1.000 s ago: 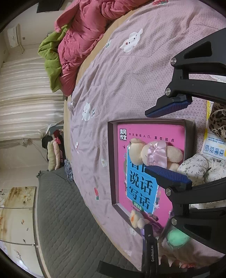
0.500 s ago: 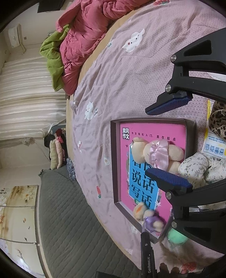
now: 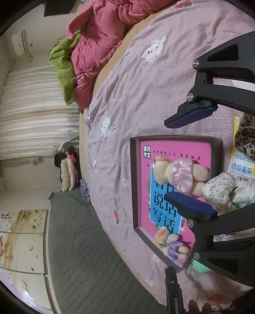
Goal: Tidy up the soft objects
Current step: 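Lower the bears onto the pink book and open both tools, then withdraw both open tools from the box back toward the remaining pile, then grasp the bagged green sponge with left tool while right grasps the leopard-print scrunchie, then lift and carry the green sponge and leopard scrunchie toward the box, then lower the green sponge between the bears with left tool while right drops the leopard scrunchie into the box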
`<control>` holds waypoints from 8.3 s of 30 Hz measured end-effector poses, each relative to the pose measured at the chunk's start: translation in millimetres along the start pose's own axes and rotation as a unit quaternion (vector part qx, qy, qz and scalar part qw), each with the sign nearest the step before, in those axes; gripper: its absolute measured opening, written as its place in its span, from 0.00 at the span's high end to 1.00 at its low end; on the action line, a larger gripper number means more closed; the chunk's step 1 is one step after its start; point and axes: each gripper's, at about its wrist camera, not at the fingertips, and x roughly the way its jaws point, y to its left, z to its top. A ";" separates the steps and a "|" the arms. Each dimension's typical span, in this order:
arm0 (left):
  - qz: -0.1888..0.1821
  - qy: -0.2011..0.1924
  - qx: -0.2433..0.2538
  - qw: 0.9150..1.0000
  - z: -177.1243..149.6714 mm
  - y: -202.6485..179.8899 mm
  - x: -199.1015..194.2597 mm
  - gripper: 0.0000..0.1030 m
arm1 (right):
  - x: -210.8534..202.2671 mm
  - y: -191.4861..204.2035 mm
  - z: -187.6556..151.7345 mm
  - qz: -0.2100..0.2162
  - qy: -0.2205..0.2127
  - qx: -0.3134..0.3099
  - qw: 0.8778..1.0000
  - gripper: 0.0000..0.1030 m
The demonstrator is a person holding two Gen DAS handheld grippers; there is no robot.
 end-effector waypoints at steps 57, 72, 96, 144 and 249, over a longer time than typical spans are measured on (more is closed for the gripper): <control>-0.058 0.025 0.061 0.996 -69.5 -35.0 -47.7 0.45 | -65.6 -11.6 -71.0 -0.076 0.124 0.074 0.986 0.27; -0.083 0.051 0.016 0.995 -54.1 -49.5 -19.7 0.44 | -55.7 -16.2 -72.2 -0.064 0.126 0.086 0.986 0.27; -0.008 0.059 -0.026 0.998 -45.3 -22.7 14.2 0.42 | -35.6 -15.4 -76.8 -0.062 0.151 0.082 0.983 0.27; -0.049 0.008 -0.015 0.999 -43.7 -13.2 -23.8 0.57 | -59.1 17.3 -41.5 -0.038 0.029 0.001 0.999 0.77; -0.032 0.066 0.047 0.996 18.4 -84.4 93.5 0.57 | 82.6 -3.8 3.0 -0.008 0.095 -0.015 0.995 0.74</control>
